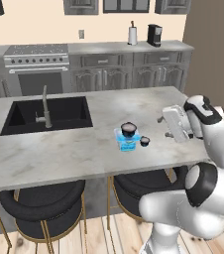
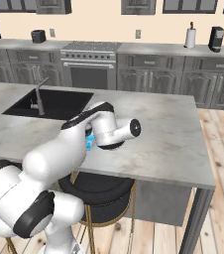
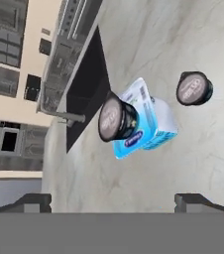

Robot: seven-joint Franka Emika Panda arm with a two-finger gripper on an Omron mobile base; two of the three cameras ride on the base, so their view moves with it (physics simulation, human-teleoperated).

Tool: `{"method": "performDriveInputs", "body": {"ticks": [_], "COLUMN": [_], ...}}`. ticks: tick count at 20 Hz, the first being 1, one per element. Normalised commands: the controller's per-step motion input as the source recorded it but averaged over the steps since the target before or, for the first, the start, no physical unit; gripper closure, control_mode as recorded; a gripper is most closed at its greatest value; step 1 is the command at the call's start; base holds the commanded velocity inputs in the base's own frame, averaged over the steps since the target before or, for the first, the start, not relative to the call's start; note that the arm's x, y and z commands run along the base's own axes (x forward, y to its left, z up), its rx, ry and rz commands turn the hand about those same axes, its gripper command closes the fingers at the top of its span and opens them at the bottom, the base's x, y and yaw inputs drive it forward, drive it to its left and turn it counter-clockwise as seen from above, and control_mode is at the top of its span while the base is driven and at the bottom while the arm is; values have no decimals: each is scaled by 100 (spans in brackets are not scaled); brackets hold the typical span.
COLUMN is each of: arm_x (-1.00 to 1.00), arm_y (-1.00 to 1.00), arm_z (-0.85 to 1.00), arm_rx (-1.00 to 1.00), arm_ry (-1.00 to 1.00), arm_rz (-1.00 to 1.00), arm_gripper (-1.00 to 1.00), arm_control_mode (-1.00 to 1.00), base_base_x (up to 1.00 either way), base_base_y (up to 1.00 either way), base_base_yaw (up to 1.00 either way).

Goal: Stack the yogurt containers by placing the smaller containers on top of the larger containers.

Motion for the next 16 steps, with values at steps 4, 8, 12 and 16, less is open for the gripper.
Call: {"method": "performDriveInputs", "body": {"ticks": [4,8,12,16], "arm_x": [-54,-36,-19,-1], "arm_y": [-4,-3,-2,-1], "arm_z": [27,26,16,16], "arm_rx": [-2,-5,-9,-17], "arm_ry": [-18,-23,-21,-10], "arm_rz": [8,12,14,16], "arm_gripper": [-100,-100,-100,-100], "arm_control_mode": [-100,-100,-100,-100], "base_base_x": [0,0,0,0], "base_base_y": [0,0,0,0], "base_base_yaw": [0,0,0,0]}}
